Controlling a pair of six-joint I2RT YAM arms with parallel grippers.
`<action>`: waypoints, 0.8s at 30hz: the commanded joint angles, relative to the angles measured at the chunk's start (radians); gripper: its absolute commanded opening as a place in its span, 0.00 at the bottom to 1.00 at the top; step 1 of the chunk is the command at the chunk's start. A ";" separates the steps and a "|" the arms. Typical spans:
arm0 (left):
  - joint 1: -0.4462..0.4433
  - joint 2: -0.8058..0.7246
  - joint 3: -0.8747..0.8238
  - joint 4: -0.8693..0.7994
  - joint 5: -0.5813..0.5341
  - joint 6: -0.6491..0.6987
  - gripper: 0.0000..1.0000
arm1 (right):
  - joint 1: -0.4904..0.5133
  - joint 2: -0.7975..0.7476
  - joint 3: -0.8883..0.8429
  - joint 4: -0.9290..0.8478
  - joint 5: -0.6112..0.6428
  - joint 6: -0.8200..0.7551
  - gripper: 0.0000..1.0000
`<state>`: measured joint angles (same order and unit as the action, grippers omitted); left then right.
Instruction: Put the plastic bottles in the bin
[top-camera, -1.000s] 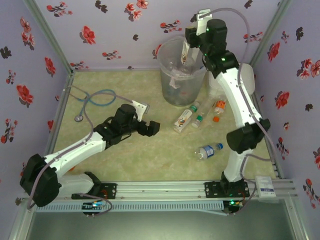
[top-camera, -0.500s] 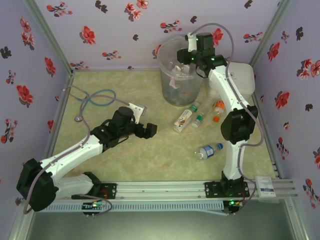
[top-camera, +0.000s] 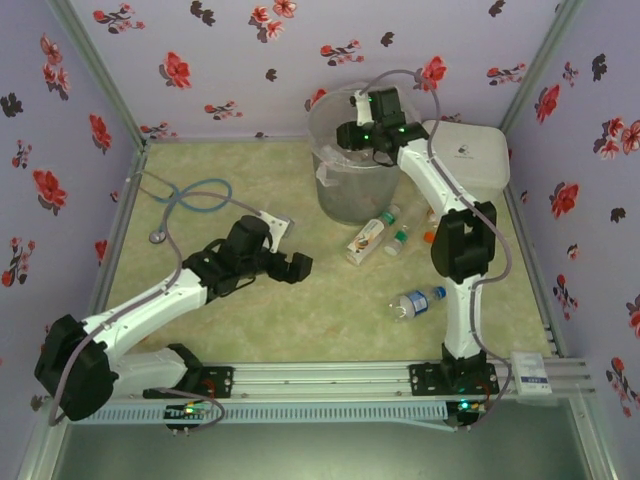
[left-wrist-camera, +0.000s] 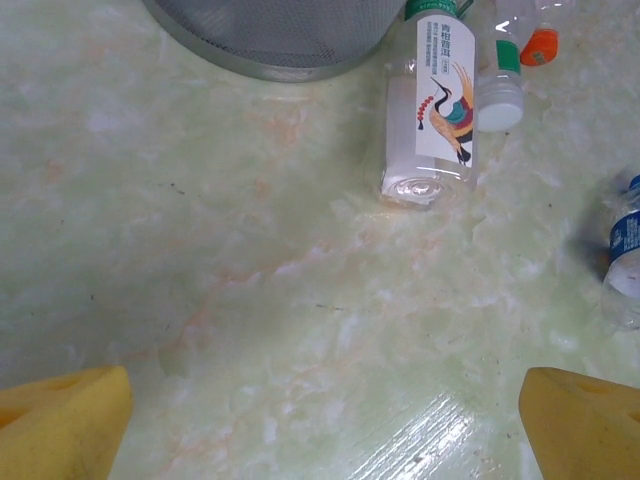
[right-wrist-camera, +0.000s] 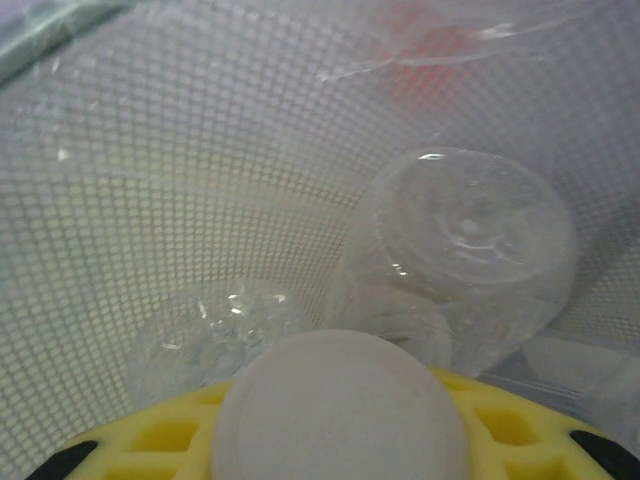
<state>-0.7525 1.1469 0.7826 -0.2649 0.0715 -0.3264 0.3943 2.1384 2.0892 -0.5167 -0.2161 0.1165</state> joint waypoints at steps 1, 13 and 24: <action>-0.004 -0.031 0.024 -0.053 -0.006 0.045 1.00 | 0.040 0.037 0.052 -0.140 -0.005 0.034 0.26; -0.069 0.140 0.197 -0.045 -0.011 0.112 1.00 | -0.005 -0.101 0.243 -0.285 -0.040 0.052 0.85; -0.218 0.327 0.291 0.056 -0.203 0.064 1.00 | -0.163 -0.574 -0.139 -0.294 0.077 0.242 0.96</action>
<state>-0.9497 1.4467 1.0382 -0.2401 -0.0544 -0.2527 0.2680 1.6871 2.0521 -0.7841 -0.2012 0.2619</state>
